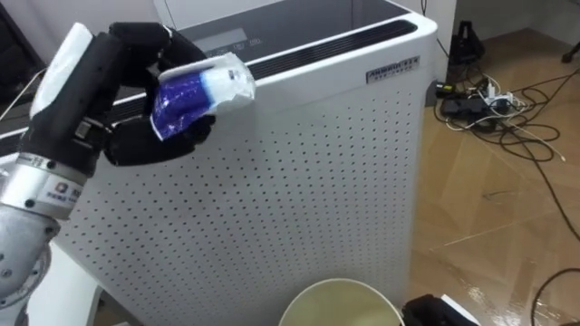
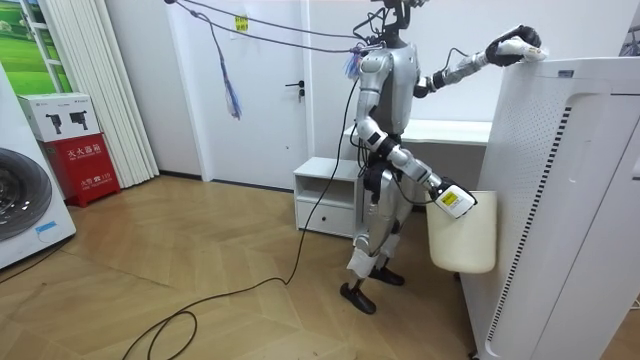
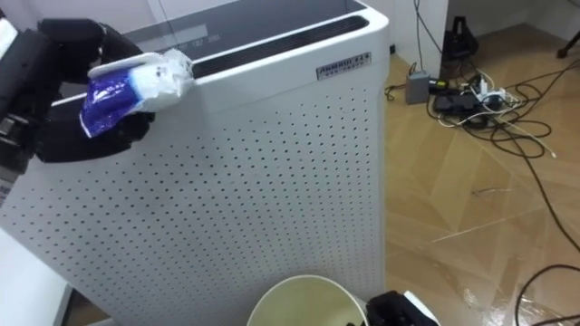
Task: Pick garbage
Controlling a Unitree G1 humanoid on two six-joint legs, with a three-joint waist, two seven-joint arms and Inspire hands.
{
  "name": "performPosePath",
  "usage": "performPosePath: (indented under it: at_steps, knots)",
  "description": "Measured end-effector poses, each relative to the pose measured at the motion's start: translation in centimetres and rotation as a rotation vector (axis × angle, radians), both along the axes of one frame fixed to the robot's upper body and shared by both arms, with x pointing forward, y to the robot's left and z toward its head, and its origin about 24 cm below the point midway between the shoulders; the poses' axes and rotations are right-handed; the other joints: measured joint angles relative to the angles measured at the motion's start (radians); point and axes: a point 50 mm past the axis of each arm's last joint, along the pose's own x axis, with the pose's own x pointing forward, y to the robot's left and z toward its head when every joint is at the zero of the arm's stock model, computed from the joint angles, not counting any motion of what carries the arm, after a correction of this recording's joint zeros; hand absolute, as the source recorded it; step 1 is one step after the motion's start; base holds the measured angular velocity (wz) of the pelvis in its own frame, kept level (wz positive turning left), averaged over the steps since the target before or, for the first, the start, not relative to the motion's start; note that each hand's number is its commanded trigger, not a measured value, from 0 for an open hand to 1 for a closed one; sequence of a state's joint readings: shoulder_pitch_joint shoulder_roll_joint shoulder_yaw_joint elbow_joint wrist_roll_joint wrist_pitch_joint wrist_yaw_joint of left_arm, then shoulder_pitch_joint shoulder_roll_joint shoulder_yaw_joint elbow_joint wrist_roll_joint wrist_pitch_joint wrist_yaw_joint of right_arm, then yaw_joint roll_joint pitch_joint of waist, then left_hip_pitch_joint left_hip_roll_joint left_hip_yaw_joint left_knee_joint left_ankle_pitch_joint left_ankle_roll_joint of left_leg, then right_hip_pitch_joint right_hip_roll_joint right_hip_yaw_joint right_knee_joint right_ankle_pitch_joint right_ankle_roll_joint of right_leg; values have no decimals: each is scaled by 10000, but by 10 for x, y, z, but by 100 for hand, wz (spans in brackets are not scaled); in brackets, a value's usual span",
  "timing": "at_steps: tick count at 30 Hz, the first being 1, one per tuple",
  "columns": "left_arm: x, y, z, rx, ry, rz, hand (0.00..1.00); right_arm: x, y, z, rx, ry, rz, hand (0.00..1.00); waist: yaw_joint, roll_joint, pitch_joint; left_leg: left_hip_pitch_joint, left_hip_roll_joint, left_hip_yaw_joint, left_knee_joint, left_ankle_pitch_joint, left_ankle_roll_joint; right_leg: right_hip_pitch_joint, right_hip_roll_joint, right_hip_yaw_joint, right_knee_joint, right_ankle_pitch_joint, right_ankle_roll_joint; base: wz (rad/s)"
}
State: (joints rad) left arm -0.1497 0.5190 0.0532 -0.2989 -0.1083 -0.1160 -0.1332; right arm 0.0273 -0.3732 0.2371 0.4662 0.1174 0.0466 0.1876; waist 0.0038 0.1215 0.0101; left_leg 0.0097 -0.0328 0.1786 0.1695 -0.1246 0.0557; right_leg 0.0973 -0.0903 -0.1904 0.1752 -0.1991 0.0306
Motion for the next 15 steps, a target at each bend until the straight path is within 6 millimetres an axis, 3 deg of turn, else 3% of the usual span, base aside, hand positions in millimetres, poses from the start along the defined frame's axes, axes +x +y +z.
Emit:
performPosePath:
  at_steps: [2, 6, 7, 8, 10, 15]
  knots:
    - [-6, -17, -15, -29, 603, -1178, 100, 1, 3, 0, -29, 43, 151, 100, 1, -60, 1, 7, 6, 9, 1, 0, 1, 1, 5, 7, 0, 1, -1, 0]
    - [-21, -58, -106, 1619, 5575, -3735, 100, 7, 15, 1, 99, 95, 686, 100, -188, -95, 19, -212, 65, -10, 150, 0, 3, -225, 32, 14, 160, -17, -48, -1]
    - [-29, -65, -119, 2148, 6411, -4296, 100, 9, 18, 1, 190, 53, 766, 100, -276, -192, 82, -462, 110, -26, 278, 0, 3, -460, 33, 13, 248, -8, -68, 5]
    - [-32, -68, -122, 2303, 6610, -4571, 100, 10, 19, 1, 213, 27, 778, 100, -289, -241, 112, -590, 130, -40, 334, 0, 3, -569, 36, 11, 296, -5, -83, 7]
    - [-36, -74, -124, 2604, 6822, -5225, 100, 10, 18, 2, 219, 28, 791, 100, -307, -332, 88, -935, 169, -115, 464, 0, 3, -817, 54, -32, 303, 49, -128, 6]
    - [-33, -77, -119, 2953, 6772, -5895, 100, 10, 16, 1, 124, 79, 805, 100, -245, -251, 34, -962, 175, -154, 511, -5, 10, -805, 58, -48, 300, 58, -127, 1]
